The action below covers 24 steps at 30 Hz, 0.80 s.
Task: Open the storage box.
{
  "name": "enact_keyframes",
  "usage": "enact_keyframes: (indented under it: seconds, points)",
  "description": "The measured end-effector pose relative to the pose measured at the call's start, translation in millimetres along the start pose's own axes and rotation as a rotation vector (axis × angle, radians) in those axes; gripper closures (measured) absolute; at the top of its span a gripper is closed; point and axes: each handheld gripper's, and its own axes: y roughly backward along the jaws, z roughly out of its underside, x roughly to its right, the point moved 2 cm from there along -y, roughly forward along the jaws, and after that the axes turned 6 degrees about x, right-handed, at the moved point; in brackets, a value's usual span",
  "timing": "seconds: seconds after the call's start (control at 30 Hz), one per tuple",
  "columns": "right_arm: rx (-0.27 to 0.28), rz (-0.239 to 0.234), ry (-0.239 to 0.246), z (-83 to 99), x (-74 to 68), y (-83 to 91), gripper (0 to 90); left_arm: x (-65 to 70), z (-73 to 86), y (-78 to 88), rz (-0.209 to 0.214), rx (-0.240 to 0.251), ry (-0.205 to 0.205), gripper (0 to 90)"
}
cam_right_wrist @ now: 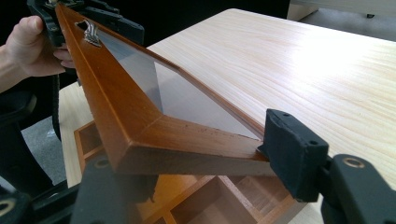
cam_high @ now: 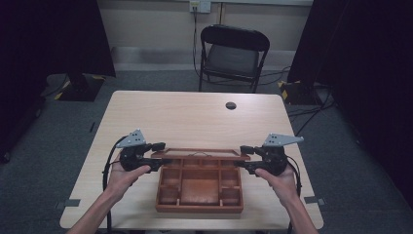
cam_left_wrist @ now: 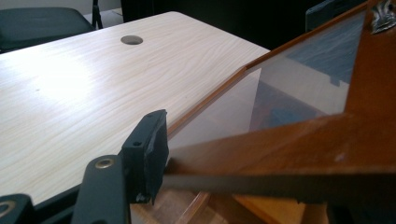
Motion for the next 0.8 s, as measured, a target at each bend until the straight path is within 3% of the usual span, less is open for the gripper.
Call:
enact_keyframes:
  seconds: [0.47, 0.8]
  points:
    - [0.016, 0.012, -0.018, -4.3, 9.8, -4.1, 43.5, -8.5, -3.9, -2.2, -0.016, 0.018, 0.011, 42.0]
    - [0.041, 0.014, -0.034, -9.9, 21.5, -11.6, 47.0, -20.3, -7.5, -6.1, -0.005, 0.037, 0.054, 44.2]
